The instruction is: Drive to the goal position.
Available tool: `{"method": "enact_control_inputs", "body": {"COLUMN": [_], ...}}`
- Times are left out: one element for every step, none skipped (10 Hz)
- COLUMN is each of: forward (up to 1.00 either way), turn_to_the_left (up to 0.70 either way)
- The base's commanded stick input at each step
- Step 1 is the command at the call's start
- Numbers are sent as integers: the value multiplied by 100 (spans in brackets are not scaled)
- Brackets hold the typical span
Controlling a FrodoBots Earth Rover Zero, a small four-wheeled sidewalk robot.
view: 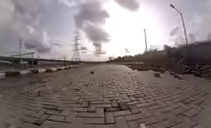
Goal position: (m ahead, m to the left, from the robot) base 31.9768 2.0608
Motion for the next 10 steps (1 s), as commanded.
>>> {"method": "enact_control_inputs", "body": {"forward": [100, 100, 100, 100, 100, 100, 100, 100, 100, 100], "turn_to_the_left": [0, 0, 0, 0, 0, 0, 0, 0, 0, 0]}}
